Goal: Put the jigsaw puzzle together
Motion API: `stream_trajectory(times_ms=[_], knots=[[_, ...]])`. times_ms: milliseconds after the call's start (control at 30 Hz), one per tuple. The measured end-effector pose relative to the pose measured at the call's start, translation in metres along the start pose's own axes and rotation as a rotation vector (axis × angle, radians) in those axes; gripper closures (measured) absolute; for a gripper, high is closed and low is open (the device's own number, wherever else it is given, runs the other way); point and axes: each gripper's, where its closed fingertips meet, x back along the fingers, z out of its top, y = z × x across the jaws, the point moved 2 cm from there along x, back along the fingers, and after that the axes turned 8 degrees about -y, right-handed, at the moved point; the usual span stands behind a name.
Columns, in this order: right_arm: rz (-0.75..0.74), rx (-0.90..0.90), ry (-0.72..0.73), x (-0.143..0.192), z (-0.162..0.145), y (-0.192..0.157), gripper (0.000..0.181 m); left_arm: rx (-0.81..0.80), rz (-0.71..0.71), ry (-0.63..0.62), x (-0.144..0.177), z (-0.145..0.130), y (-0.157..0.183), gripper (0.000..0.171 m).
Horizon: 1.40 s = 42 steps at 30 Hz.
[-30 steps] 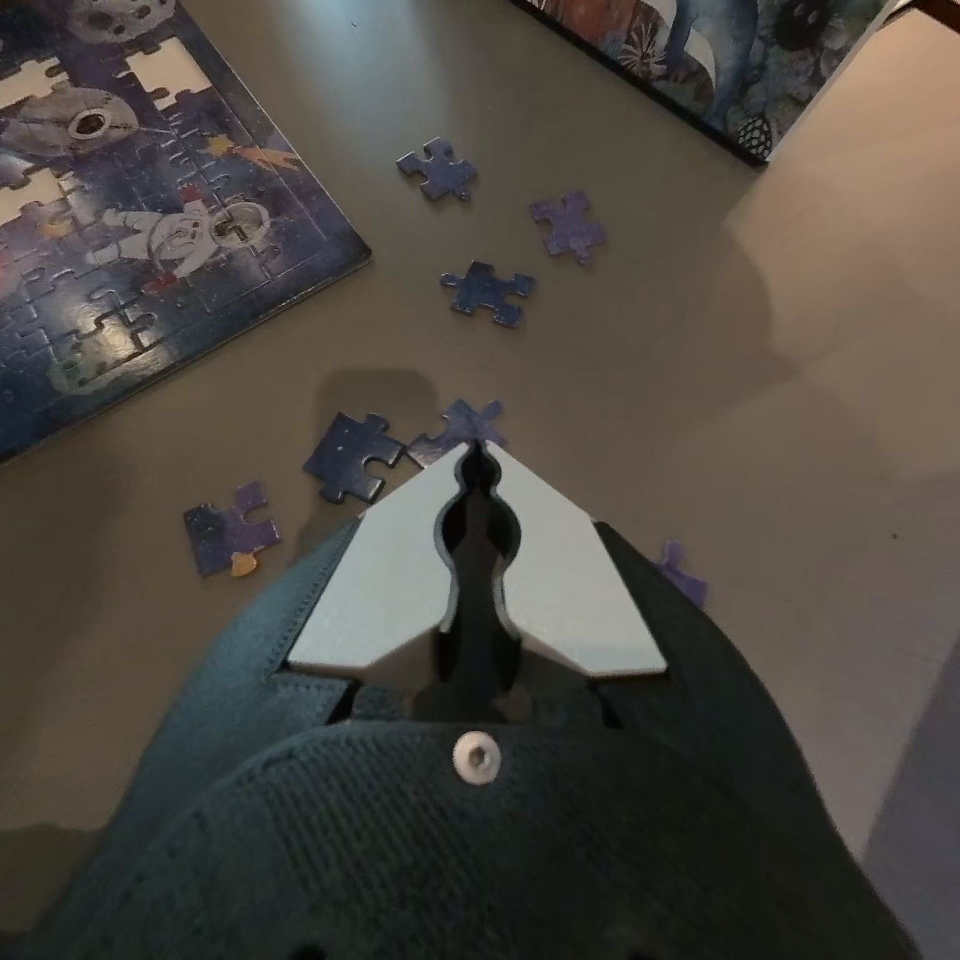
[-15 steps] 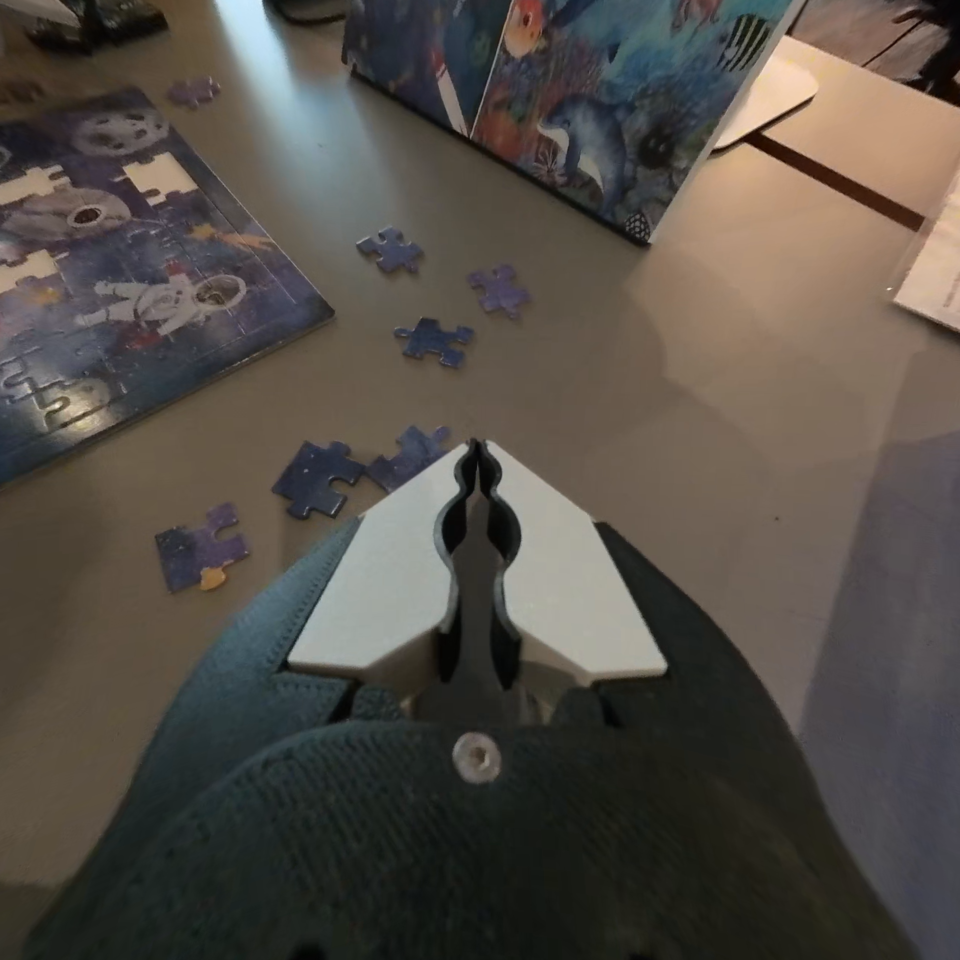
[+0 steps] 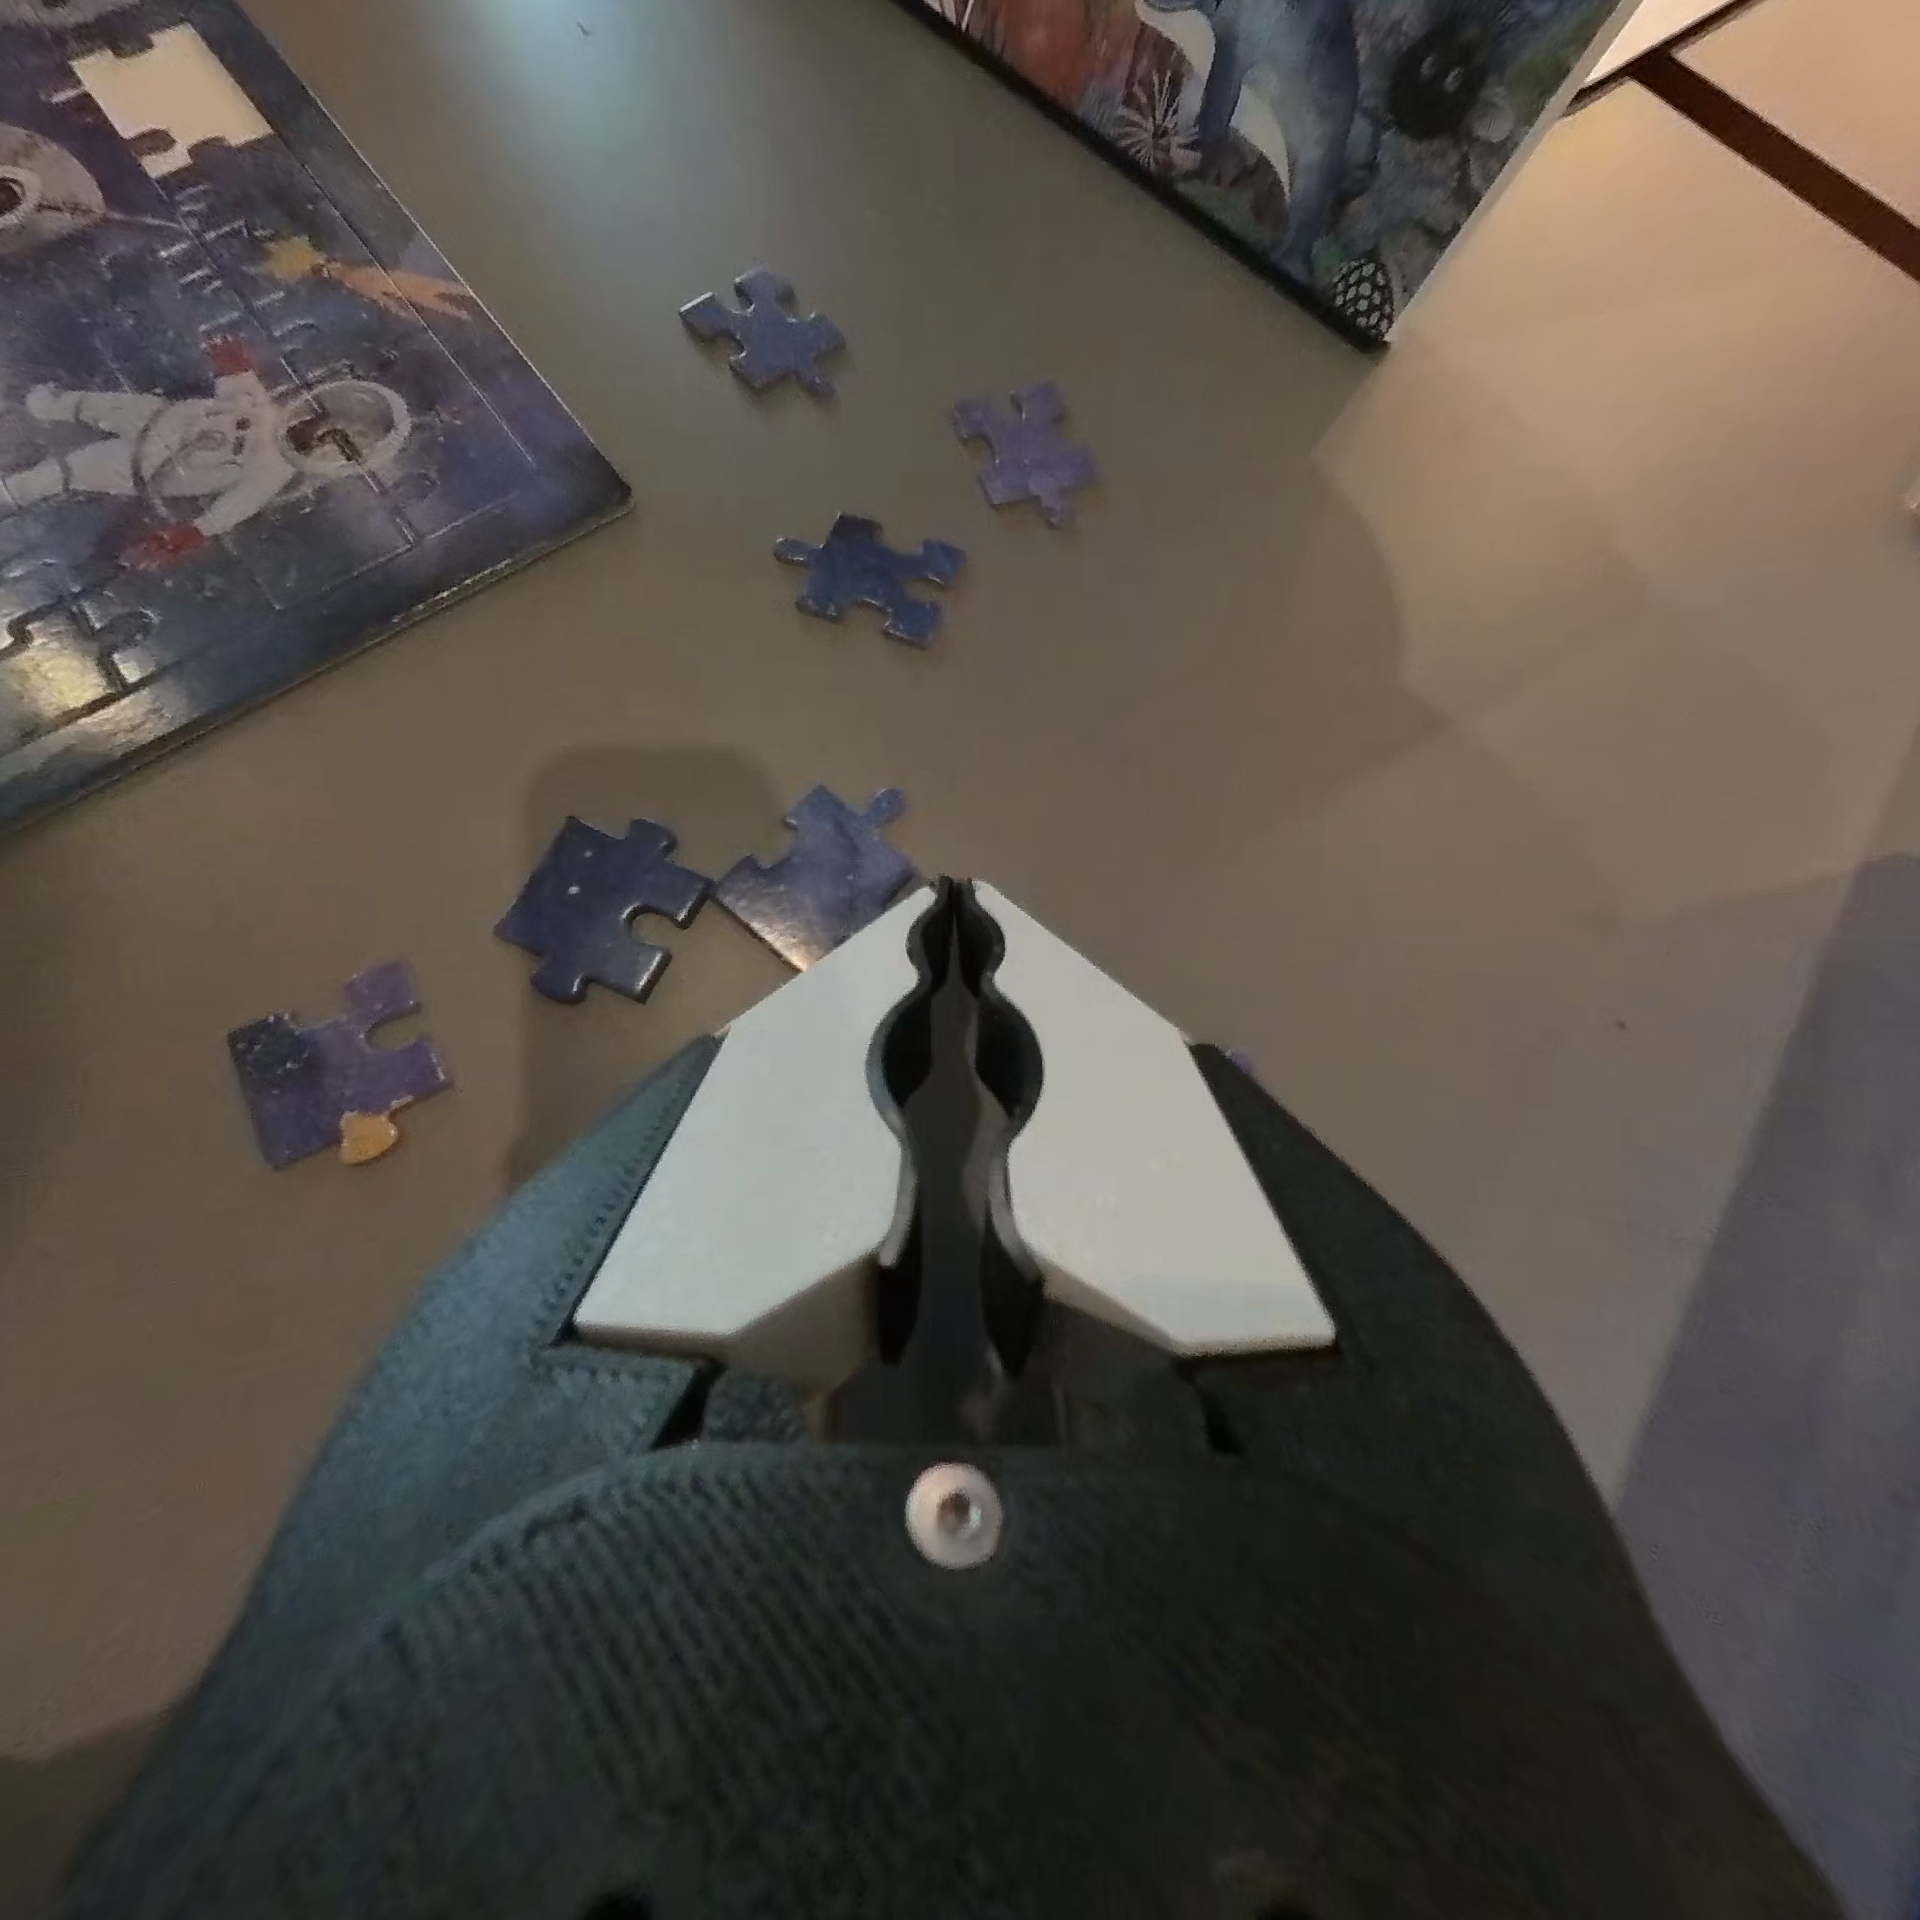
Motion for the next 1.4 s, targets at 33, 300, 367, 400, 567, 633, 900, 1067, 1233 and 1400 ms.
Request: stream_trajectory(times_ms=[33, 300, 367, 400, 567, 633, 900, 1067, 1233, 1400], knots=[[-0.001, -0.003, -0.006, -0.0007, -0.0006, 0.0005, 0.181, 0.002, 0.001, -0.001, 0.0, -0.0001, -0.0002, 0.171], [-0.005, -0.008, -0.018, -0.002, -0.0016, 0.0012, 0.181, -0.01, 0.023, -0.016, -0.0018, -0.0014, -0.0008, 0.171], [-0.005, -0.008, -0.018, -0.002, -0.0016, 0.0014, 0.181, -0.012, 0.02, -0.018, -0.0022, -0.0018, -0.0002, 0.171], [-0.006, -0.009, -0.018, -0.002, -0.0015, 0.0014, 0.181, -0.013, 0.019, -0.019, -0.0024, -0.0019, 0.0, 0.171], [-0.007, -0.008, -0.018, -0.0021, -0.0015, 0.0014, 0.181, -0.02, 0.014, -0.025, -0.0031, -0.0027, 0.0014, 0.171], [-0.008, -0.008, -0.018, -0.0022, -0.0014, 0.0015, 0.181, -0.022, 0.012, -0.028, -0.0035, -0.0031, 0.0018, 0.171], [-0.009, -0.008, -0.018, -0.0024, -0.0013, 0.0015, 0.181, -0.032, 0.009, -0.038, -0.0046, -0.0043, 0.0033, 0.171], [-0.008, -0.008, -0.018, -0.0025, -0.0012, 0.0015, 0.181, -0.035, 0.008, -0.042, -0.0049, -0.005, 0.0037, 0.171], [-0.01, -0.005, -0.018, -0.0027, -0.0011, 0.0012, 0.181, -0.039, 0.011, -0.045, -0.005, -0.0054, 0.0037, 0.171], [-0.013, -0.007, -0.018, -0.0027, -0.0011, 0.0016, 0.181, -0.04, 0.009, -0.047, -0.0055, -0.0056, 0.0039, 0.171]])
